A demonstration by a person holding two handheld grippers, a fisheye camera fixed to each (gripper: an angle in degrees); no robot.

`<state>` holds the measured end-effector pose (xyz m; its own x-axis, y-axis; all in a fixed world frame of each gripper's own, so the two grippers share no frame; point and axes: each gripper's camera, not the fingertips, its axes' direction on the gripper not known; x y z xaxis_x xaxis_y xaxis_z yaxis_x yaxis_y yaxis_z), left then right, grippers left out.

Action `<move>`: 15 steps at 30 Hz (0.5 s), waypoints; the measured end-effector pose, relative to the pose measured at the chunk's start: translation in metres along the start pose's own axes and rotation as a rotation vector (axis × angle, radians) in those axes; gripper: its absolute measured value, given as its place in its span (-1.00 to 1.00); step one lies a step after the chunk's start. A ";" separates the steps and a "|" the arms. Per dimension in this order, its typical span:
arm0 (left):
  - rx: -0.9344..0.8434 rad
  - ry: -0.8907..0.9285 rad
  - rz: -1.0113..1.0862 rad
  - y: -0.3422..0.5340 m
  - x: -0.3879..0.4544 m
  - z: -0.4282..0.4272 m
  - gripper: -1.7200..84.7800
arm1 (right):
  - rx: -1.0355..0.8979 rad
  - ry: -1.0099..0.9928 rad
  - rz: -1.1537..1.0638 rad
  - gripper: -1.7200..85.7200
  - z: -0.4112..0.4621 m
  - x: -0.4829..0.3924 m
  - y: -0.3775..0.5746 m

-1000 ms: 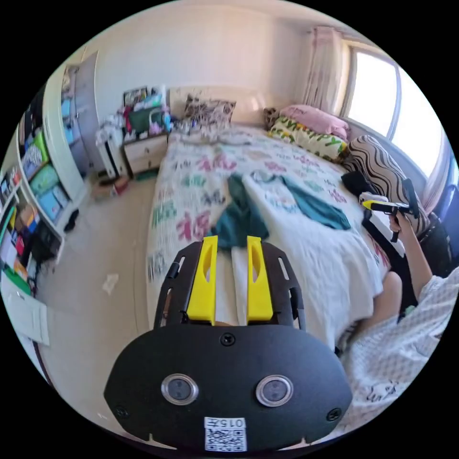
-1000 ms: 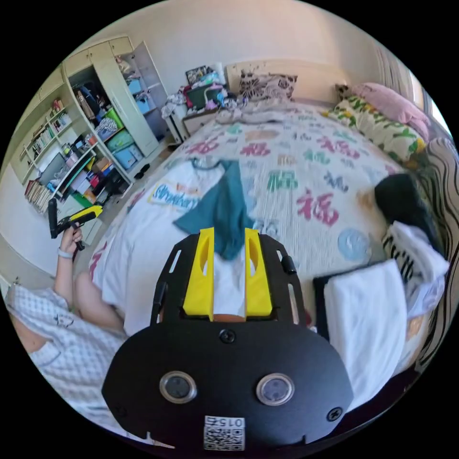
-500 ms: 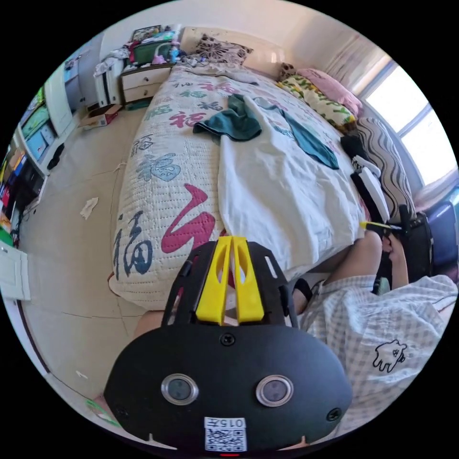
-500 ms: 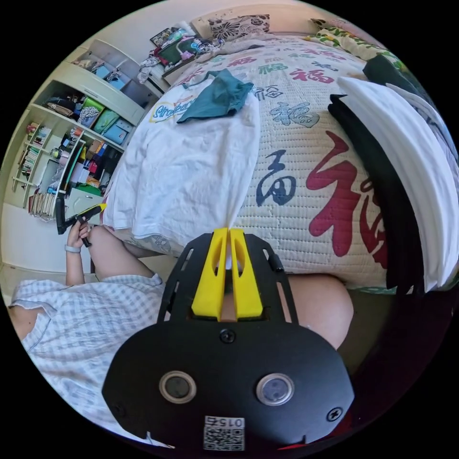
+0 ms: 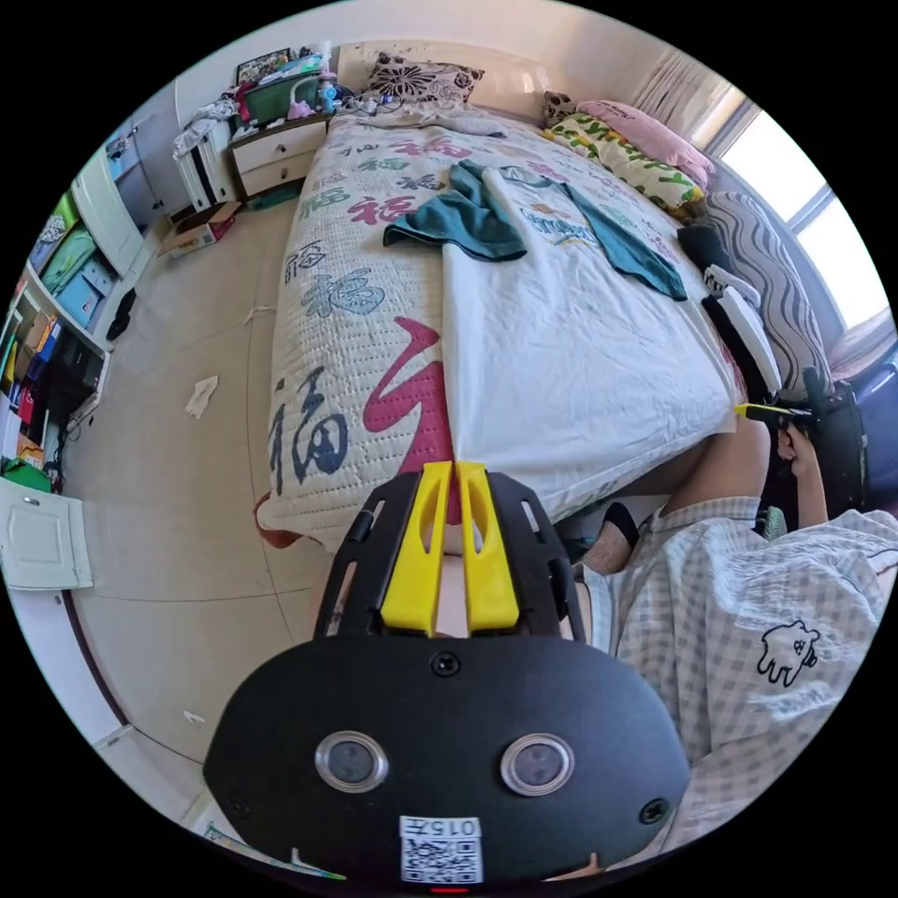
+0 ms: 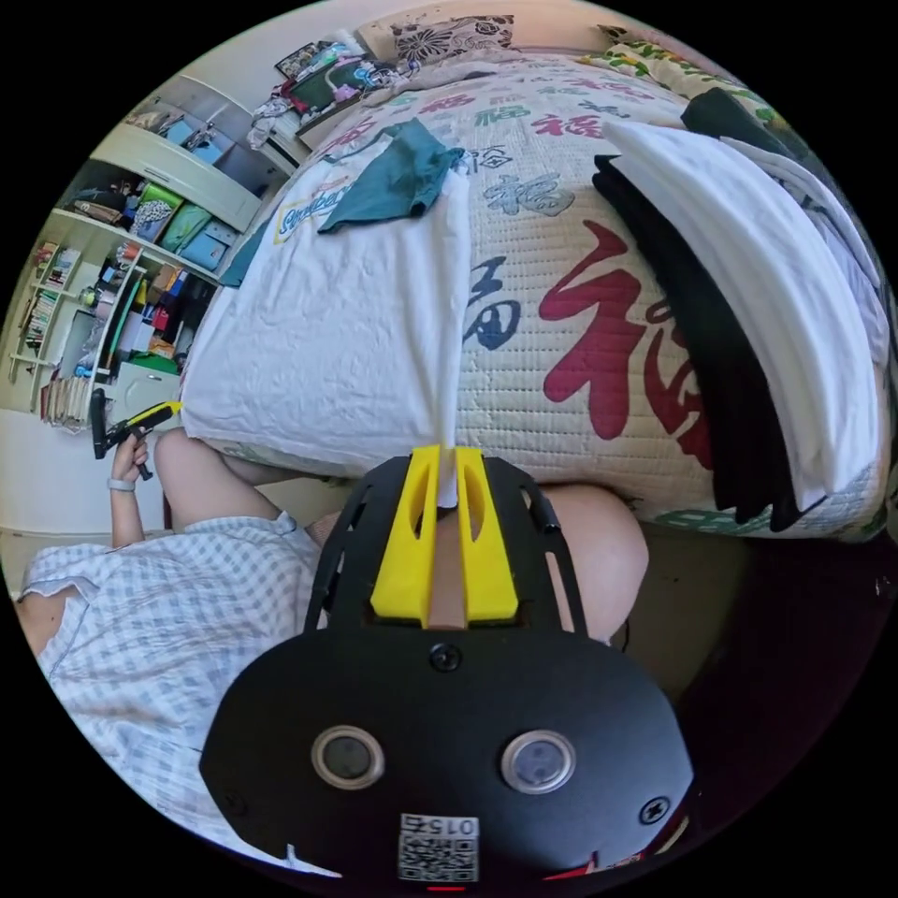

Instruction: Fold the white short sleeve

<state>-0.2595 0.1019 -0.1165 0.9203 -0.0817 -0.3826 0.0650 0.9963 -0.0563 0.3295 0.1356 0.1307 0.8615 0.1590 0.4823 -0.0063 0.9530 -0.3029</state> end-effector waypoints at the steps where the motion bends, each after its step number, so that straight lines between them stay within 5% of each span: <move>1: -0.001 -0.045 -0.015 -0.001 -0.005 -0.010 -0.86 | 0.036 0.053 -0.012 -0.81 -0.012 -0.004 -0.003; 8: 0.358 -0.055 0.209 -0.101 0.039 -0.056 -0.76 | 0.338 0.138 -0.418 -0.65 -0.058 -0.100 -0.107; 12: 0.307 -0.118 0.279 -0.179 0.071 0.002 -0.75 | 0.321 0.179 -0.530 -0.57 -0.021 -0.150 -0.189; 15: 0.135 -0.002 0.272 -0.226 0.065 0.058 -0.73 | 0.147 0.218 -0.527 -0.58 0.023 -0.167 -0.247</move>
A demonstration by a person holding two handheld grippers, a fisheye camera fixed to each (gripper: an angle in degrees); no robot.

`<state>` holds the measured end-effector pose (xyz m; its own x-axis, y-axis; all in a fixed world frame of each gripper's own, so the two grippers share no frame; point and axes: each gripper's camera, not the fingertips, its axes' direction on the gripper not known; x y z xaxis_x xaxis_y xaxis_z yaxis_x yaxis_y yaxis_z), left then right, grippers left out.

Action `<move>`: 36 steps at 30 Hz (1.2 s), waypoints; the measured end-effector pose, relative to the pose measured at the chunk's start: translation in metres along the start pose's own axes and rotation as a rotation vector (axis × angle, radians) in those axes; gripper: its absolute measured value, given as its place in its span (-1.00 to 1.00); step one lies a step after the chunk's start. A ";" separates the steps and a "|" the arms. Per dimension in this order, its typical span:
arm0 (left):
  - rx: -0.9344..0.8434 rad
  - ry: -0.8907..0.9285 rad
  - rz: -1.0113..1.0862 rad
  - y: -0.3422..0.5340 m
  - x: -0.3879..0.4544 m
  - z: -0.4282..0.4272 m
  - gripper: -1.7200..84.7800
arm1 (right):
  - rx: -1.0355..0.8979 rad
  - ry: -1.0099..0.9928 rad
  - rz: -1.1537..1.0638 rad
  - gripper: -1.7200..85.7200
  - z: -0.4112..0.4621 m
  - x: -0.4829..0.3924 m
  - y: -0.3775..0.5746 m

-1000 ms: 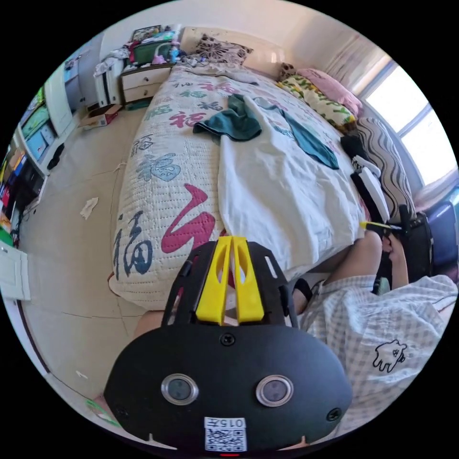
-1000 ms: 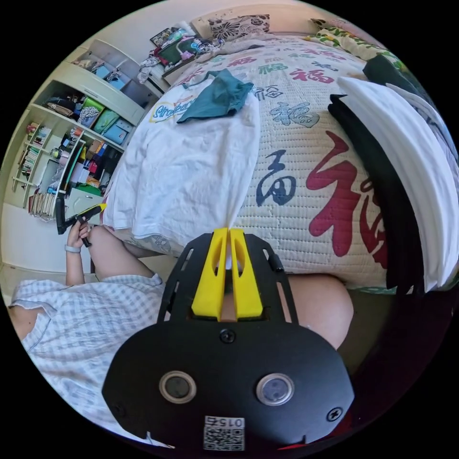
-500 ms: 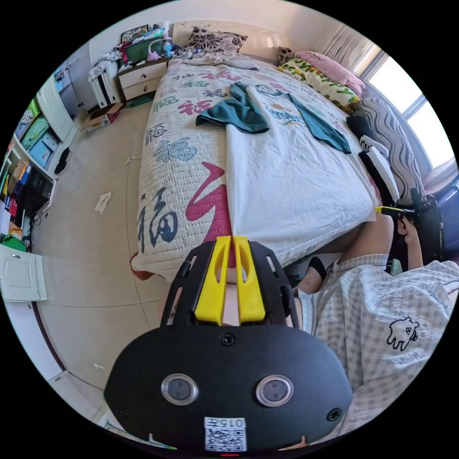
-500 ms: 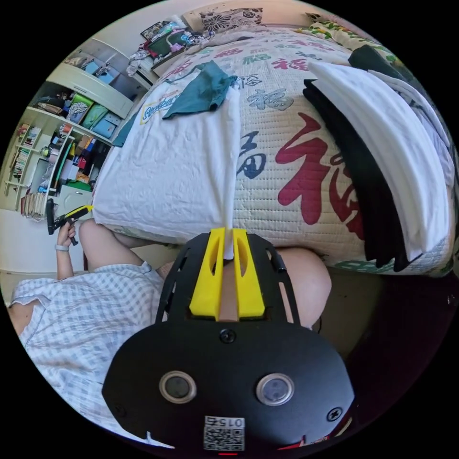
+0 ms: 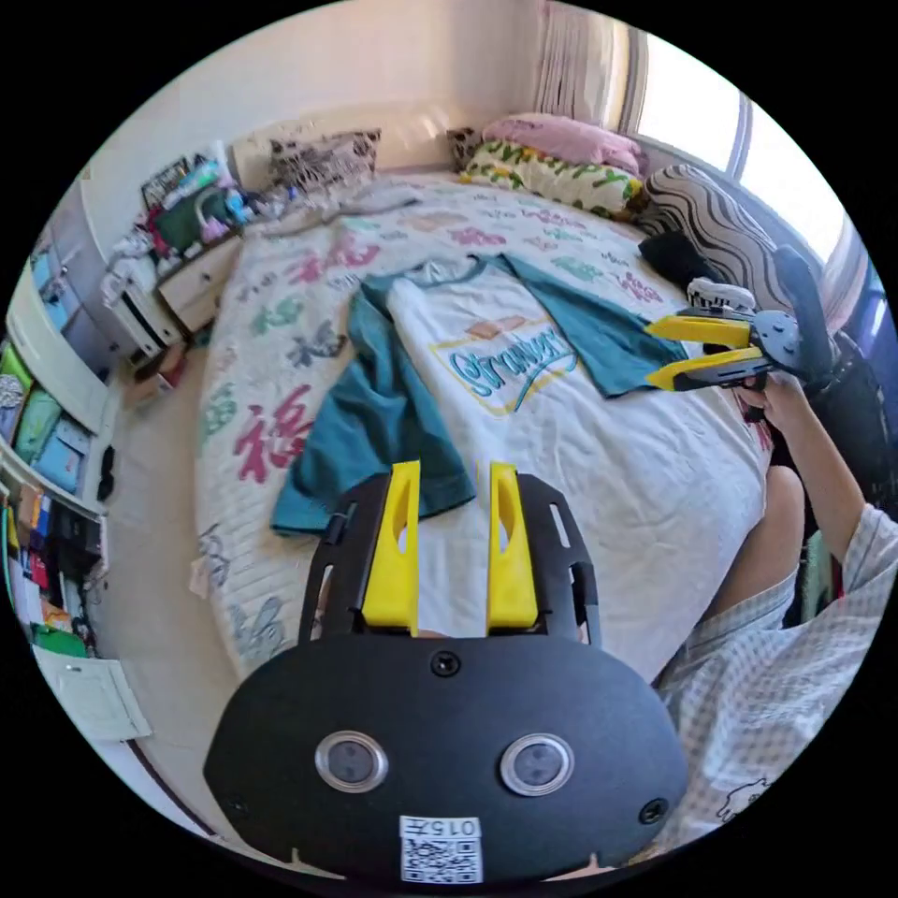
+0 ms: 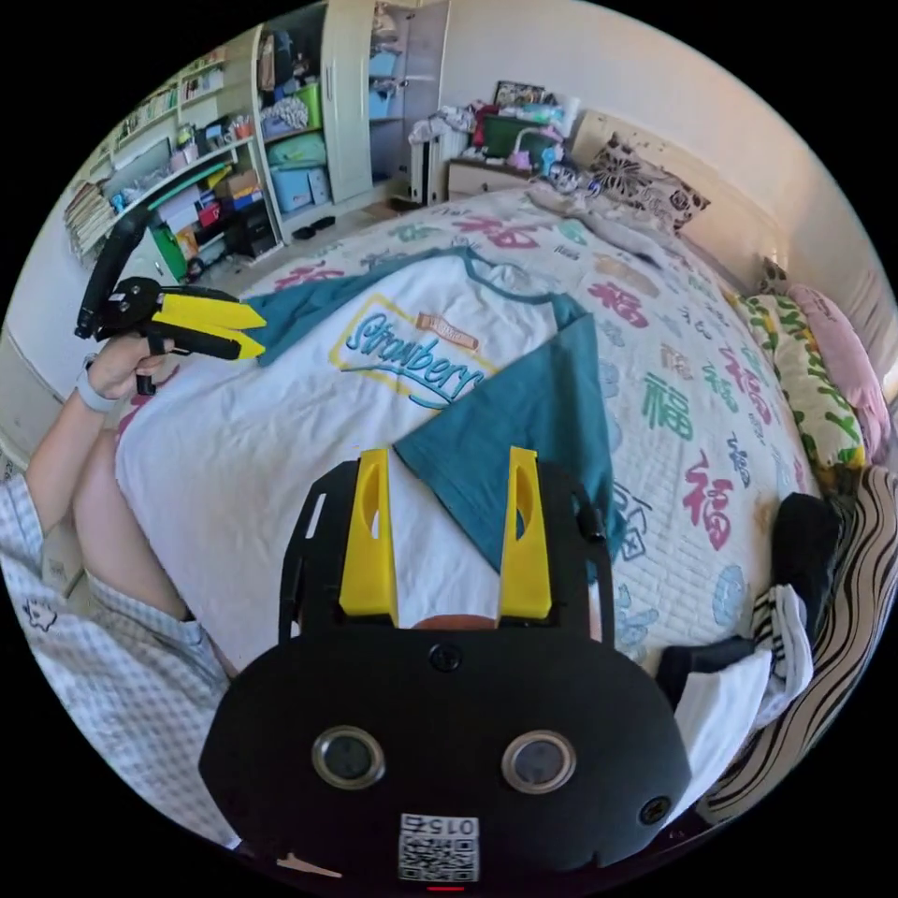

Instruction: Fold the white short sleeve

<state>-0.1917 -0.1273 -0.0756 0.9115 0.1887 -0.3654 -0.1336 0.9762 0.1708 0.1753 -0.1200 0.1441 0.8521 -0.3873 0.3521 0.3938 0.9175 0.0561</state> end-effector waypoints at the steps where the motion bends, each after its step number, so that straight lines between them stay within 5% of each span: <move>1: -0.030 0.002 0.004 -0.005 -0.004 0.013 -0.75 | -0.085 -0.009 0.007 -0.59 0.019 0.004 -0.013; 7: 0.041 0.091 -0.045 -0.016 -0.070 -0.009 -0.93 | -0.034 -0.058 0.128 -0.95 -0.007 0.070 -0.027; 14: 0.230 -0.049 -0.328 -0.013 -0.195 -0.064 -0.96 | 0.174 0.007 0.557 -0.97 -0.070 0.208 0.001; 20: 0.059 -0.165 -0.408 -0.025 -0.249 -0.021 -0.95 | -0.051 -0.066 0.681 -0.94 -0.031 0.256 -0.011; 23: -0.088 -0.212 -0.367 -0.031 -0.251 0.003 -0.92 | -0.175 0.011 0.659 -0.84 -0.022 0.257 -0.021; 27: -0.005 -0.279 -0.389 -0.041 -0.253 -0.025 -0.81 | -0.080 0.100 0.597 -0.80 -0.051 0.257 -0.035; 32: 0.170 -0.137 -0.175 -0.121 -0.199 -0.037 -0.75 | 0.120 0.009 0.319 -0.73 -0.057 0.215 -0.116; 36: 0.089 -0.058 -0.097 -0.177 -0.162 0.022 -0.74 | 0.013 -0.080 0.231 -0.69 0.001 0.185 -0.179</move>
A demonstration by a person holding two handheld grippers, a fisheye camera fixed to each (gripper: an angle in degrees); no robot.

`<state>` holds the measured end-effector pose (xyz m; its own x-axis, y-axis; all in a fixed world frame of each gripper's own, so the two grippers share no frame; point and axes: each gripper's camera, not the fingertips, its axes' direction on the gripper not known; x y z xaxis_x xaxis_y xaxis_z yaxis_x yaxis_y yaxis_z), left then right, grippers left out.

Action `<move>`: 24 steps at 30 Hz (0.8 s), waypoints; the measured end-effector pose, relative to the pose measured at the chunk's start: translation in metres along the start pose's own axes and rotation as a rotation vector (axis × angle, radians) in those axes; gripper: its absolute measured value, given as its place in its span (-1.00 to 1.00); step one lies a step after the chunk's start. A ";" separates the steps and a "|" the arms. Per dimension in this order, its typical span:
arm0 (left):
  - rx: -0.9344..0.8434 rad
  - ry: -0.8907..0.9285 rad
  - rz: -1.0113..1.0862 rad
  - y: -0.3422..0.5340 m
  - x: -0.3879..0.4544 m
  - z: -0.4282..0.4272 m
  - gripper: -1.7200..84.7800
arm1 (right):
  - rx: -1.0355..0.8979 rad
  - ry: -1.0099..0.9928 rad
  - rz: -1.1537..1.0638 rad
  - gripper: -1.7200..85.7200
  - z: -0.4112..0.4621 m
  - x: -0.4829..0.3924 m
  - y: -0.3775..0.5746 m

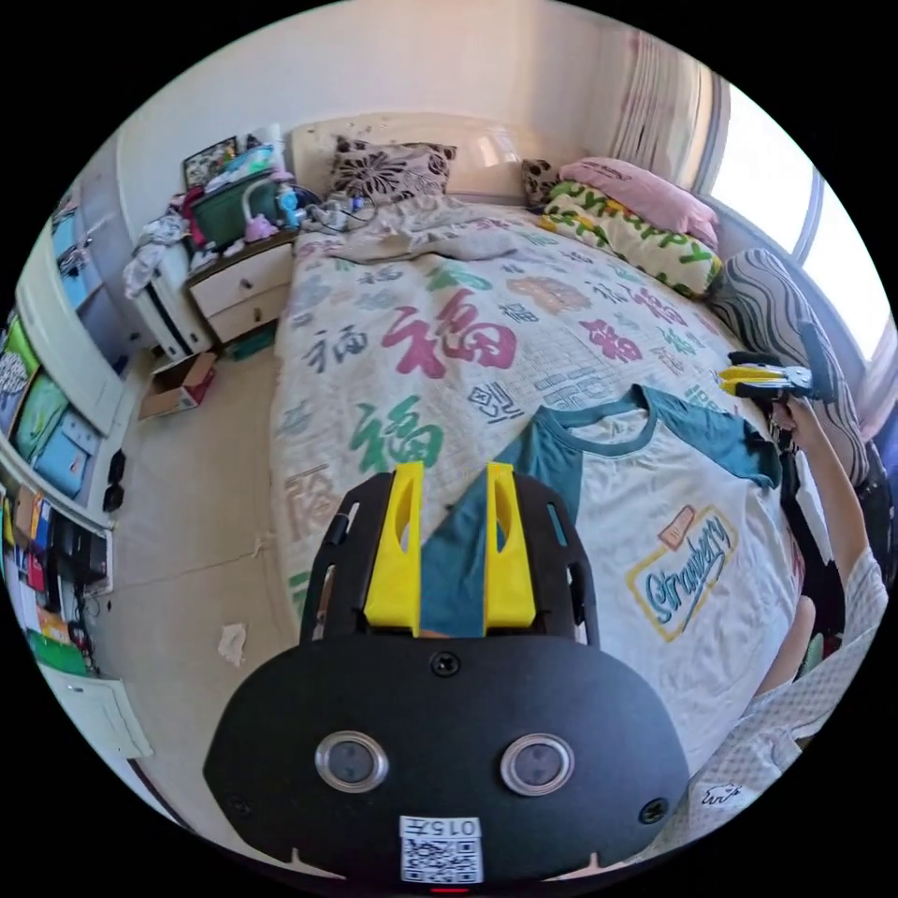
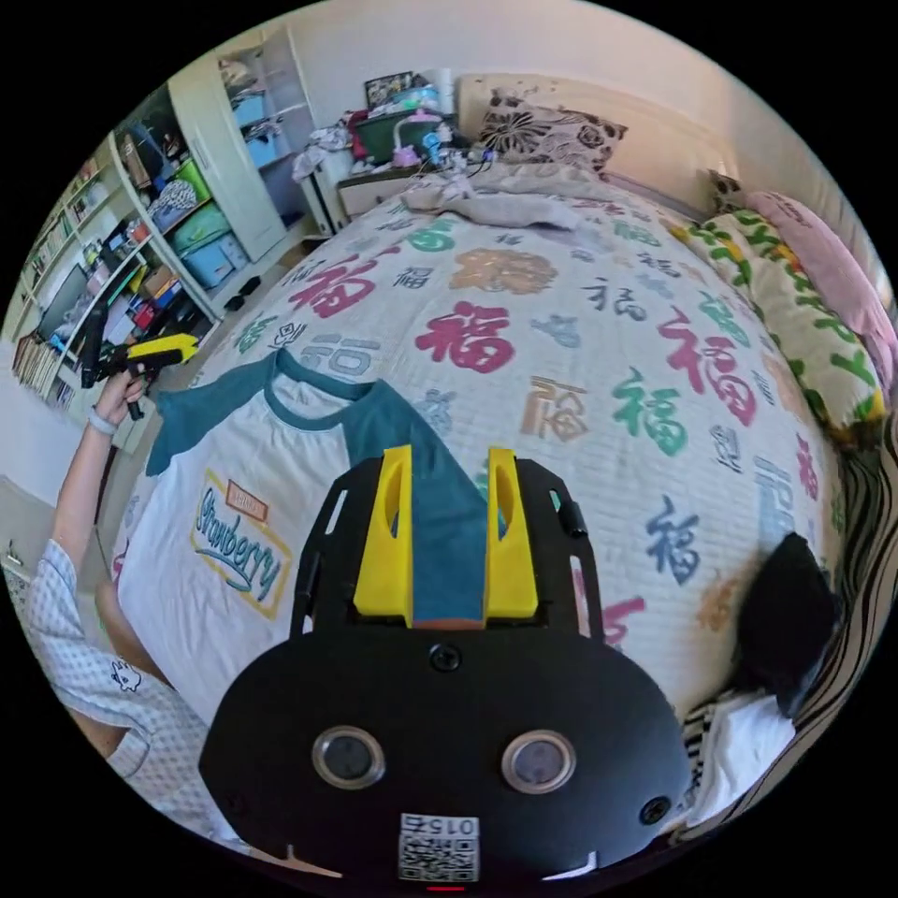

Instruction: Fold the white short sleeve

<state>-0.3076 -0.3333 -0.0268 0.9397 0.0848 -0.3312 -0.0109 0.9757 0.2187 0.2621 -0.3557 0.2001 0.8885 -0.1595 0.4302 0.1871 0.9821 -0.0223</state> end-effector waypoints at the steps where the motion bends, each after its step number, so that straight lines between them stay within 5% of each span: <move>1: -0.048 0.000 0.010 -0.008 0.010 0.021 -0.74 | -0.073 -0.005 -0.005 -0.68 0.023 -0.009 -0.013; 10: -0.104 0.006 0.136 -0.009 0.034 0.047 -0.93 | -0.195 0.073 -0.101 -0.97 0.059 -0.030 -0.025; 18: -0.050 -0.108 0.108 0.011 0.052 0.046 -0.90 | -0.141 0.161 -0.034 -0.91 0.075 -0.045 -0.003; 24: -0.010 -0.165 0.091 0.072 0.049 -0.042 -0.77 | -0.021 0.079 0.008 -0.82 0.009 -0.041 0.083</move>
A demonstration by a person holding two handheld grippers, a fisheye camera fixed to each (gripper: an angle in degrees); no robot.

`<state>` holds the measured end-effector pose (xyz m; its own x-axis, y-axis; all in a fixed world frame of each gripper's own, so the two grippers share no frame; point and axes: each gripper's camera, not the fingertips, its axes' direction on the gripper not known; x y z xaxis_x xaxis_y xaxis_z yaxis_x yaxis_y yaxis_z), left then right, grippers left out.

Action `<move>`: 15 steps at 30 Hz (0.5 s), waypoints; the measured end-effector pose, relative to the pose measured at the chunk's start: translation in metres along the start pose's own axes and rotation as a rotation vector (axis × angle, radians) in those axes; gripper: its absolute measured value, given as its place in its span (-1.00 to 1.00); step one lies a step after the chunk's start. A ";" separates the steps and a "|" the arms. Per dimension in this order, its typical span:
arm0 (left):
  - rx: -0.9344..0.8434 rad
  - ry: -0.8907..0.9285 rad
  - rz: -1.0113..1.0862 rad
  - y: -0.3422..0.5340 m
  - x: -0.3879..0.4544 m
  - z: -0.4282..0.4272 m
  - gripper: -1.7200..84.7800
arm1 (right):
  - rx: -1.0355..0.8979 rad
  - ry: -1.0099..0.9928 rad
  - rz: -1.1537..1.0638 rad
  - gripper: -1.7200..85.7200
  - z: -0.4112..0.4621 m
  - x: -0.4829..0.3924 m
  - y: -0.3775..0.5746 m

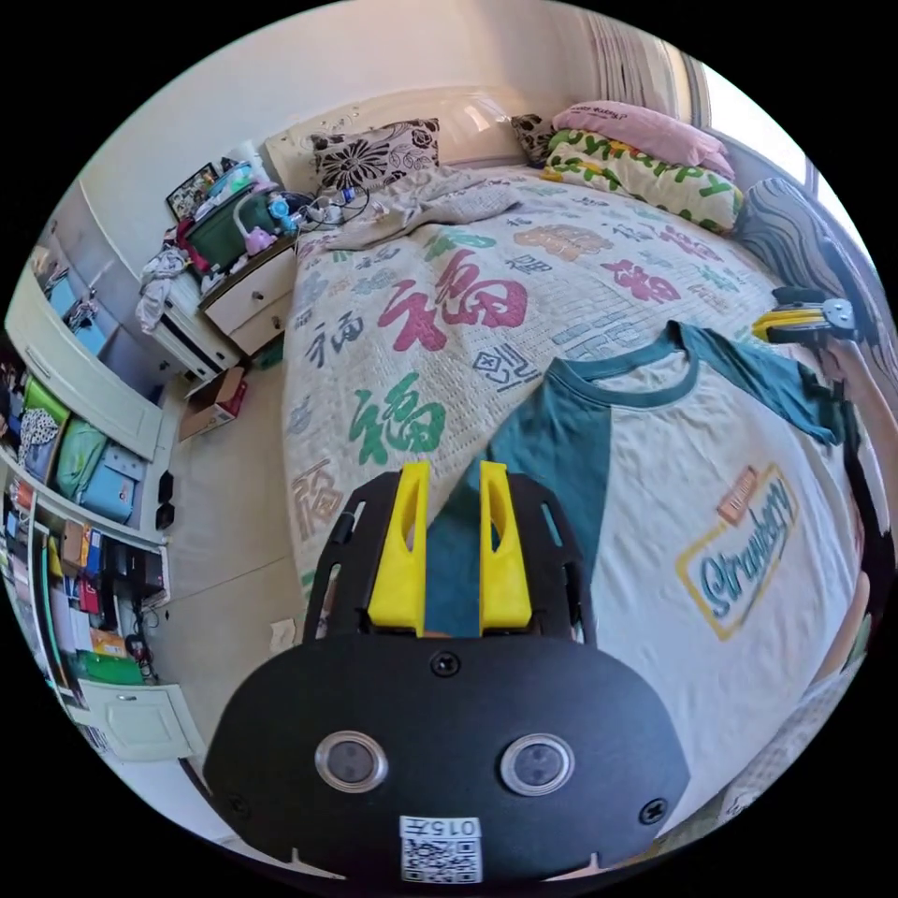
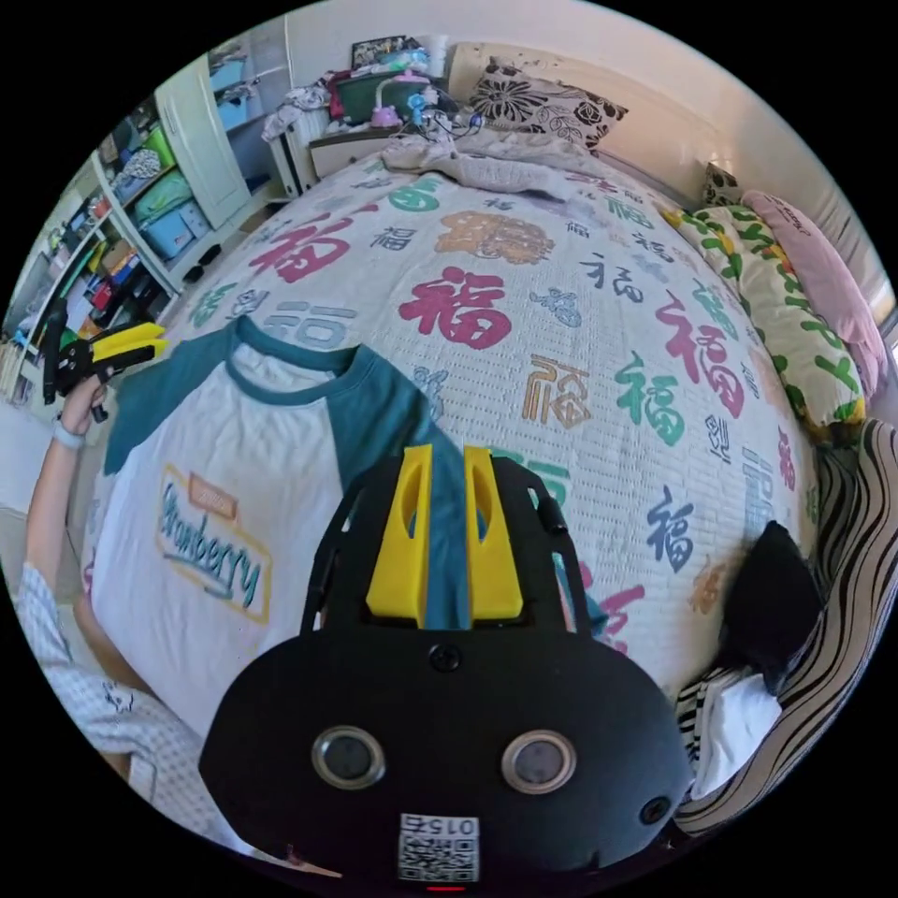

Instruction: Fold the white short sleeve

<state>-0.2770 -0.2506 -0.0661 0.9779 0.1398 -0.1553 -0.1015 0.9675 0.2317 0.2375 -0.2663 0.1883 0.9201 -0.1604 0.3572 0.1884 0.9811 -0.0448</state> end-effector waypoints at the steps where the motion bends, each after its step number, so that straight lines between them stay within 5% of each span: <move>1: 0.035 0.014 0.004 0.025 -0.001 -0.029 -0.76 | 0.021 -0.048 -0.024 -0.81 -0.017 -0.004 0.030; 9: 0.086 0.169 -0.082 0.235 0.048 -0.175 -0.72 | 0.182 -0.084 -0.003 -0.76 -0.088 -0.073 0.275; 15: -0.026 0.129 -0.172 0.349 0.115 -0.199 -0.72 | 0.288 0.157 0.131 -0.77 -0.083 -0.143 0.403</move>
<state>-0.2358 0.1450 -0.1939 0.9499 -0.0039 -0.3125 0.0590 0.9842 0.1669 0.2107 0.1432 0.0419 0.9758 -0.0235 0.2173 -0.0192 0.9812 0.1923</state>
